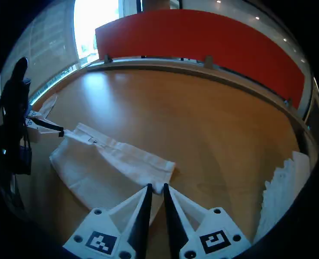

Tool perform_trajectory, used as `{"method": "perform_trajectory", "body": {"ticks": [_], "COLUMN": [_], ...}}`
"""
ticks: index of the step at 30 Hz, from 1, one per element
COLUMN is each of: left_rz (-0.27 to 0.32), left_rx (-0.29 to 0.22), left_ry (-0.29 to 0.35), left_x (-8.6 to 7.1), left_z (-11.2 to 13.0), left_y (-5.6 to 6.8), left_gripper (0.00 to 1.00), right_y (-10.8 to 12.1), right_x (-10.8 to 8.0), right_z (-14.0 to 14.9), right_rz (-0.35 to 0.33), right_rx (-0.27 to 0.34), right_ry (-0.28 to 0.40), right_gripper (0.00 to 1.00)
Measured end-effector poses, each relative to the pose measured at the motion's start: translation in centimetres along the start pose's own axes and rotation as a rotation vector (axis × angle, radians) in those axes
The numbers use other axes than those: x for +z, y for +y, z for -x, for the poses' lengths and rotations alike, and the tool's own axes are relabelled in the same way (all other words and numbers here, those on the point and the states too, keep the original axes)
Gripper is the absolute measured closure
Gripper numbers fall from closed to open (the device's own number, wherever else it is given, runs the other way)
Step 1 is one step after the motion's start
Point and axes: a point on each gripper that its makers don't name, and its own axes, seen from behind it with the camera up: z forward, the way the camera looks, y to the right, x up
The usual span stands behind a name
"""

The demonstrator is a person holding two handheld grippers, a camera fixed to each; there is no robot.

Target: Fold towel

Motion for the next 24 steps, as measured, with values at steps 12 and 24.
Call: {"method": "perform_trajectory", "body": {"ticks": [12, 24], "left_rz": [-0.011, -0.029], "left_rx": [-0.012, -0.028], "left_ry": [0.008, 0.02], "left_x": [-0.8, -1.7], "left_z": [-0.2, -0.2], "left_y": [-0.7, -1.1], "left_gripper": [0.21, 0.15], "right_y": [0.7, 0.2], "right_x": [-0.5, -1.1], "right_z": [-0.7, -0.9], "right_rz": [0.021, 0.024], "right_rx": [0.011, 0.018], "right_ry": [0.026, 0.041], "right_gripper": [0.21, 0.13]}}
